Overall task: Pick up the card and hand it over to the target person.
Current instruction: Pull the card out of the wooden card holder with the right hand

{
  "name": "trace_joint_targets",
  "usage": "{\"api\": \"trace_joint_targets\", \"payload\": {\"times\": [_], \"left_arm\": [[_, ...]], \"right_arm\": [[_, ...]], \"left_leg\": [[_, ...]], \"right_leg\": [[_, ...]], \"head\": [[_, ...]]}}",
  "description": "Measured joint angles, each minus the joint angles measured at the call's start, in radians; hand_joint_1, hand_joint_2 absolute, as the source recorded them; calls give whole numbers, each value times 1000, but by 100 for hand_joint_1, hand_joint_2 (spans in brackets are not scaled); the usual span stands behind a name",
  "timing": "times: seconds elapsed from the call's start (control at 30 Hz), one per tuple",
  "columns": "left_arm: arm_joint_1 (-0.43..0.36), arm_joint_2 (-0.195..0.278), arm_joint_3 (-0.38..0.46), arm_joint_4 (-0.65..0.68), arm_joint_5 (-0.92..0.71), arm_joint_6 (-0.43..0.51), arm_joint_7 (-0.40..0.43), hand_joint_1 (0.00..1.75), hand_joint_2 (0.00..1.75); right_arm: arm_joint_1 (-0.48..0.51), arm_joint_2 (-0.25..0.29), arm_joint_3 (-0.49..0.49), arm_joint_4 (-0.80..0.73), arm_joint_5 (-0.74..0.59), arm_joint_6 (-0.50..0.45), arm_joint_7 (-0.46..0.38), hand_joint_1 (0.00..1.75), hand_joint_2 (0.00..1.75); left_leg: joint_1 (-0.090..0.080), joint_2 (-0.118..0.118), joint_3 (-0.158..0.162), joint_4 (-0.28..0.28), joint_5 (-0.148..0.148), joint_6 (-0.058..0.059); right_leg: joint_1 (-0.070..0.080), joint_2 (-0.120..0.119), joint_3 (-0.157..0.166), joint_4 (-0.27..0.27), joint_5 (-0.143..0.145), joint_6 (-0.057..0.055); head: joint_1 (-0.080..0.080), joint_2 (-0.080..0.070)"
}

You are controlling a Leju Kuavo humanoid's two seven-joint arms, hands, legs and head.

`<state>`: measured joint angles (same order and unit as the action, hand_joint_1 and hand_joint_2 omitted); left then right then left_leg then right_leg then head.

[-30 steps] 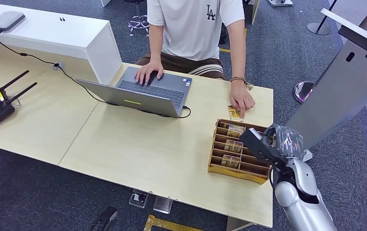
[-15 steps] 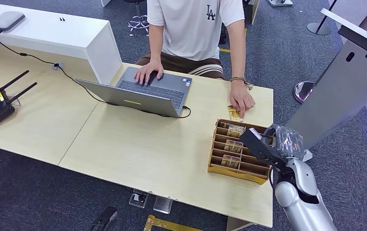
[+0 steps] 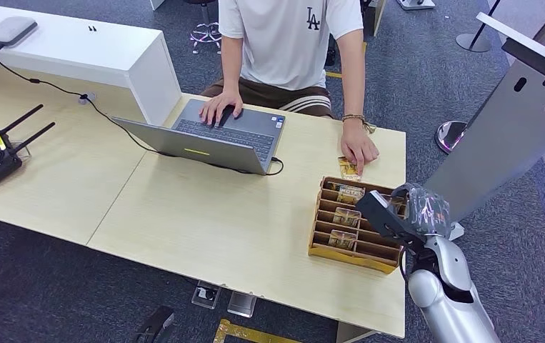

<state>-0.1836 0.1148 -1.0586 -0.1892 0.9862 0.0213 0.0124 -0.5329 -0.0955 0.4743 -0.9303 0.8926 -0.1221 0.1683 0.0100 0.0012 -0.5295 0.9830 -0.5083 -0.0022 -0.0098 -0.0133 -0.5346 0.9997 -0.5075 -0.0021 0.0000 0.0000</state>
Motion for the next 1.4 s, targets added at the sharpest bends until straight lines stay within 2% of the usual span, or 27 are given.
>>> {"api": "trace_joint_targets", "payload": {"times": [0.17, 0.33, 0.5, 1.13, 1.23, 1.3, 1.4], "left_arm": [[0, 0, 0, 0, 0, 0, 0, 0, 0], [1, -2, 0, -1, 0, 1, -1, 0, 0], [4, -3, 1, -1, 3, 1, -1, 0, 0], [11, -3, 6, -1, 11, 1, -6, 0, 0], [12, -3, 6, -1, 12, 1, -7, 0, 0], [12, -3, 6, -1, 12, 1, -7, 0, 0], [13, -3, 6, -1, 12, 0, -7, 0, 0]], "right_arm": [[2, 0, 1, 2, 0, 0, 0, 98, 175], [-2, 5, 2, 13, -4, 5, -3, 61, 175], [-10, 12, 6, 30, -9, 8, -12, 68, 175], [-31, 24, 22, 68, -22, 0, -33, 69, 175], [-33, 24, 24, 69, -24, -1, -34, 74, 175], [-33, 24, 25, 69, -24, -1, -34, 86, 175], [-34, 24, 25, 69, -24, -1, -34, 130, 175]], "left_leg": [[0, 0, 0, 0, 0, 0], [0, 0, 0, 0, 0, 0], [0, 1, 0, 0, 0, 0], [0, 2, 0, 0, 0, 0], [0, 2, 0, 0, 0, 0], [0, 2, 0, 0, 0, 0], [0, 2, 0, 0, 0, 0]], "right_leg": [[0, 0, 0, 0, 0, 0], [0, 0, 0, 0, 0, 0], [0, 1, 0, 0, 0, 0], [0, 2, -1, 1, 0, 0], [0, 2, -1, 1, 0, 0], [0, 2, -1, 1, 0, 0], [0, 2, -1, 0, 1, 0]], "head": [[0, 0], [0, 0], [0, 0], [0, 0], [0, 0], [0, 0], [0, 0]]}}
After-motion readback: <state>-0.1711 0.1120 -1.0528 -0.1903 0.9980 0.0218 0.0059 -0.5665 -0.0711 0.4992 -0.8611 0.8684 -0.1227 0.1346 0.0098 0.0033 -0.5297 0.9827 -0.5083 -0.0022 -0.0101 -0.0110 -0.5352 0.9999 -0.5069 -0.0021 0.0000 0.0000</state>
